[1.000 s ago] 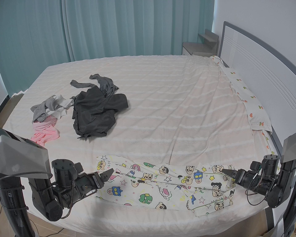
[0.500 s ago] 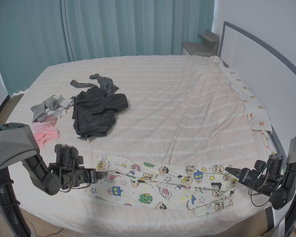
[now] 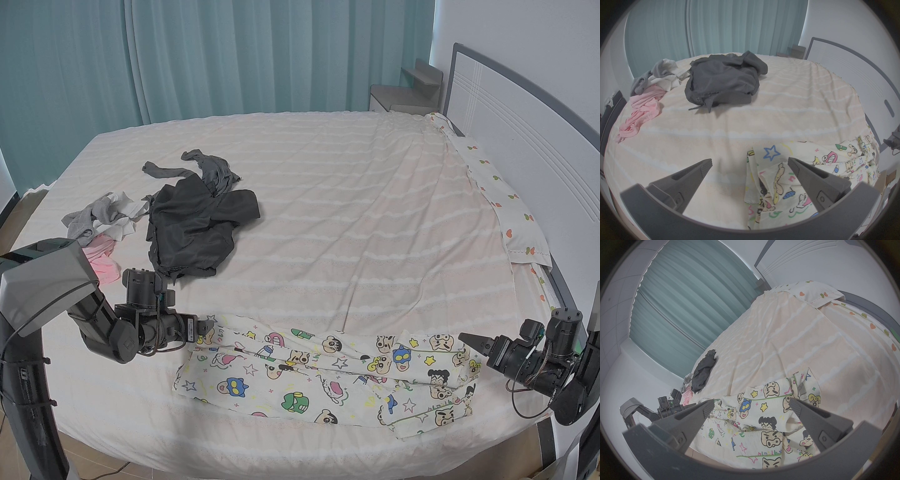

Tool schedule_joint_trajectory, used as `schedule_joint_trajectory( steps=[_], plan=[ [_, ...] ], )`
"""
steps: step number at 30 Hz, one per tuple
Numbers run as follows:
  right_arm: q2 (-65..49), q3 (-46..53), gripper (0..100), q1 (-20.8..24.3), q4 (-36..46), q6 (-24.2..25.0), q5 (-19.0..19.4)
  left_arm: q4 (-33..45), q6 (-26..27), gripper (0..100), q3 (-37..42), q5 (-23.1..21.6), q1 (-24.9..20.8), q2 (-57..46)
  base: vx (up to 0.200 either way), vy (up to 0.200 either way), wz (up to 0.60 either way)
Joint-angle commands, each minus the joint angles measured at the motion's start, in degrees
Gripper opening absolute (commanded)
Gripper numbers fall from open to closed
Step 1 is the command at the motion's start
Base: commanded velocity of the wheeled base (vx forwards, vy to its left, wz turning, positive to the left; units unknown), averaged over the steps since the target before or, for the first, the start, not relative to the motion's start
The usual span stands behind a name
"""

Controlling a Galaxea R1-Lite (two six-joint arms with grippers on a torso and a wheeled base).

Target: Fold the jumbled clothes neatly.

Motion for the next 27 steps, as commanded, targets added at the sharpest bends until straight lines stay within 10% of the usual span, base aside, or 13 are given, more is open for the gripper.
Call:
schedule_joint_trajectory(
  steps=[1,27],
  plan=[
    [-0.18,1.01,100,0.03,-0.78,0.01,0.03,-0.05,0.01,100,-0.66,0.0,0.03,2.6,0.0,0.0,0.0],
    [-0.09,1.01,100,0.03,-0.78,0.01,-0.06,0.21,4.76,100,-0.05,0.09,5.57,4.18,0.0,0.0,0.0]
  ],
)
